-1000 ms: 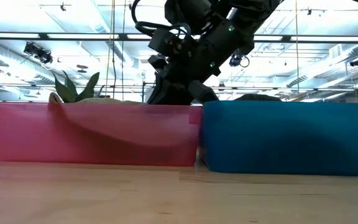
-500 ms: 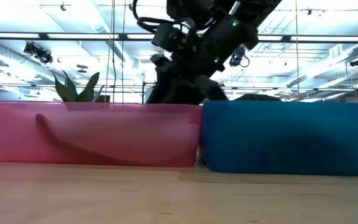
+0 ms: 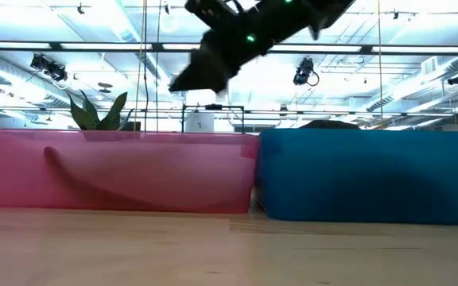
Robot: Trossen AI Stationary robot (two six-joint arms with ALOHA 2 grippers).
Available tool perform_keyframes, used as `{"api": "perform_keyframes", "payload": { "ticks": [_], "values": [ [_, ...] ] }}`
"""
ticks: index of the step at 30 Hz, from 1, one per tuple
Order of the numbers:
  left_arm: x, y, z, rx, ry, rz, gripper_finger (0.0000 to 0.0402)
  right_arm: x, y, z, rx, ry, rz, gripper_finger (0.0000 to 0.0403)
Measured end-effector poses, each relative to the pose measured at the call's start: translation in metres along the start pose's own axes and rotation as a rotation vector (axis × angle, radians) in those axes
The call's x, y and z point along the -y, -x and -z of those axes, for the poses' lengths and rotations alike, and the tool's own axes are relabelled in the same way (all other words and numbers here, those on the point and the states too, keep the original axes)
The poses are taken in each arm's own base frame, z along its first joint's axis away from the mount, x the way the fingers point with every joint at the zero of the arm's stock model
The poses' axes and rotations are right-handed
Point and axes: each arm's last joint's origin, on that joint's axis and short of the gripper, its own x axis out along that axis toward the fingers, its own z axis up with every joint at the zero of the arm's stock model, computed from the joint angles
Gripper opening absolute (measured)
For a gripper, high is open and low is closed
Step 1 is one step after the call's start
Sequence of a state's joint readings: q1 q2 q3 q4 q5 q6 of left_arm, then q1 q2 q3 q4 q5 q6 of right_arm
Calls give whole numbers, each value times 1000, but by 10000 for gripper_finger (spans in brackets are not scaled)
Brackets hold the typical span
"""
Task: Pick & Place hat
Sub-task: Put the top brown cap into the red bin
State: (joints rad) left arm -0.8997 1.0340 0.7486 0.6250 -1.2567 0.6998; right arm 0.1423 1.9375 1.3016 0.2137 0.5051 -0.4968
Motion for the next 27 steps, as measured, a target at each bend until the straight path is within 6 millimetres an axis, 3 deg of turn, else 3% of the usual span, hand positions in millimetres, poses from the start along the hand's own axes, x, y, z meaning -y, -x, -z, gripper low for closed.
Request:
{"api": "perform_keyframes", "payload": {
  "ticks": [6, 17, 22, 27],
  "values": [
    [0, 0, 0, 0, 7, 0, 220, 5, -11, 12, -44, -41, -2, 185],
    [0, 0, 0, 2, 7, 2, 220, -27, -38, 39, -65, -33, -107, 185],
    [0, 0, 0, 2, 6, 3, 220, -36, -38, 44, -56, -17, -267, 185],
    [0, 0, 0, 2, 6, 3, 220, -37, -38, 48, -88, -12, -298, 185]
  ]
}}
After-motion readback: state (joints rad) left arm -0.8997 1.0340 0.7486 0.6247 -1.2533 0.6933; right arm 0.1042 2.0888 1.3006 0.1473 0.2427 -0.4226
